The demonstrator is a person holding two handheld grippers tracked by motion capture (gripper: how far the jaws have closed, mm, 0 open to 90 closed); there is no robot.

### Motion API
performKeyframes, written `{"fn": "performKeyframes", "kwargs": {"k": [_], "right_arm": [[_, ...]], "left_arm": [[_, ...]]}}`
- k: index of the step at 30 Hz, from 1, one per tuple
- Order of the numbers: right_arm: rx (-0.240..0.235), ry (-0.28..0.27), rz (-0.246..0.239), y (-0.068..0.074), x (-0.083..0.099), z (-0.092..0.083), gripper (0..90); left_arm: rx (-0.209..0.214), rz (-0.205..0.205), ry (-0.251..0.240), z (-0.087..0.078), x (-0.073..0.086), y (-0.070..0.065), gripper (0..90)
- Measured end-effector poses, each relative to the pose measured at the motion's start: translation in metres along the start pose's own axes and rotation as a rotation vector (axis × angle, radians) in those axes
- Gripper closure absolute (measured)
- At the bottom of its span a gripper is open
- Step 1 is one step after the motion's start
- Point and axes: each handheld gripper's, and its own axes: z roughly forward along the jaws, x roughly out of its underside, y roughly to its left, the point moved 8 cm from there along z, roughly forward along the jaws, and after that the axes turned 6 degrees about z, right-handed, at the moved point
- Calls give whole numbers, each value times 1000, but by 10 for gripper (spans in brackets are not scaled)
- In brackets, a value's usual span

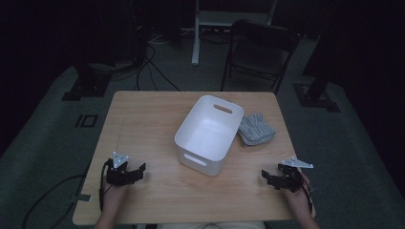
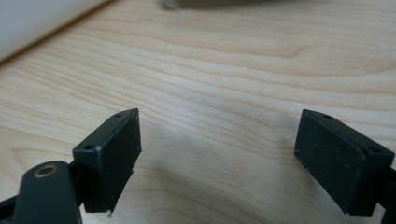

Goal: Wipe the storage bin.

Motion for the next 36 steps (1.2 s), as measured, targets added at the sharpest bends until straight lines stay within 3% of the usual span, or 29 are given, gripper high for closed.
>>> {"fn": "performKeyframes", "kwargs": {"k": [3,8,16,20,36], "right_arm": [[15,-2,13,-2,0,1,141],[70,0,7,-7,0,1,138],[107,4,-4,-9,0,2,138],[141,20,-40,-6,1,3,131],[140,20,-40,-6,1,3,131]], "left_arm": [[15,-29,14,3,4,2,179],[0,-22,42,7,6,-1,179],[-88,-43,98,10,10,6,180],[-103,-61,98,12,9,8,171],[-142,-95,106,14,7,10,167]]}}
